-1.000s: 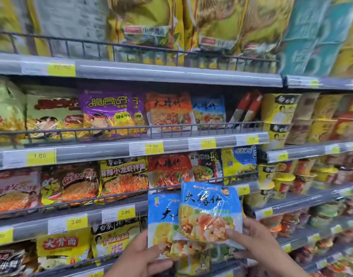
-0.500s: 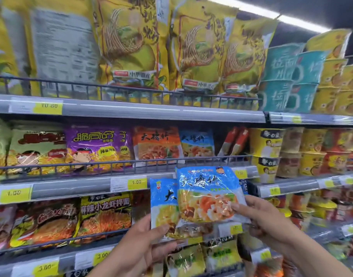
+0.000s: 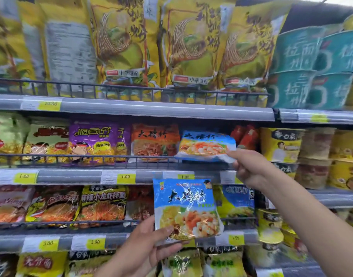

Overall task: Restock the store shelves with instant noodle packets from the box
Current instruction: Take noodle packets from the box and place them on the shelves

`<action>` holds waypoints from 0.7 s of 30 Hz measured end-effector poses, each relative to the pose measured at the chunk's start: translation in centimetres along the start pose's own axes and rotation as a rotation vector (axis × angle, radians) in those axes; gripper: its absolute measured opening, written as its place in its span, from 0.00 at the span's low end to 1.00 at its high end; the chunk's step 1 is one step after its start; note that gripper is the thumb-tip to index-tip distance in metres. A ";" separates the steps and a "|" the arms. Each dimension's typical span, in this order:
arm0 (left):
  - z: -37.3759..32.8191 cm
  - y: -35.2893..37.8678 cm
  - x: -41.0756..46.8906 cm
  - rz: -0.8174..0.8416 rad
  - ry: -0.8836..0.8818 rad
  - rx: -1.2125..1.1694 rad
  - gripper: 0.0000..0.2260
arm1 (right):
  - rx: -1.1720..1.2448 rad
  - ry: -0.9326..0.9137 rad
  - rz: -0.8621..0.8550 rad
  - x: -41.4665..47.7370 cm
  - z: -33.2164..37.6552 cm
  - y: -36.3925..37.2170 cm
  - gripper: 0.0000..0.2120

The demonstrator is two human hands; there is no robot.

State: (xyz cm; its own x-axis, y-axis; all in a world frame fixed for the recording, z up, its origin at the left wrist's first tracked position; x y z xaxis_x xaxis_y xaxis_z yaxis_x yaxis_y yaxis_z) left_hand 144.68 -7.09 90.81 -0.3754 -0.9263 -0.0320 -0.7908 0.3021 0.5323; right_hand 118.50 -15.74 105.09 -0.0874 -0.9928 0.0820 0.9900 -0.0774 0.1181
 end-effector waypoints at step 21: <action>-0.5 3.4 -3.1 -0.057 0.135 0.039 0.14 | -0.415 -0.522 -0.093 -3.7 -0.4 0.4 0.18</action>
State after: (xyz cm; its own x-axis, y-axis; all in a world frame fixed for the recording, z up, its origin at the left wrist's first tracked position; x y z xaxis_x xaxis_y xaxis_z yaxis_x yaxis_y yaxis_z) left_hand 143.39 -3.35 93.08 -0.2628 -0.9633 0.0541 -0.8283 0.2540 0.4994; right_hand 119.30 -12.11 104.47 -0.1130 -0.8142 0.5694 0.9274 -0.2922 -0.2338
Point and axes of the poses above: each hand's wrist, its own x-axis towards the middle knuckle, its own y-axis out of the palm, z = x × y, the point moved 2 cm from there along x, towards the middle knuckle, and after that the axes turned 3 degrees about z, right-handed, at the moved point
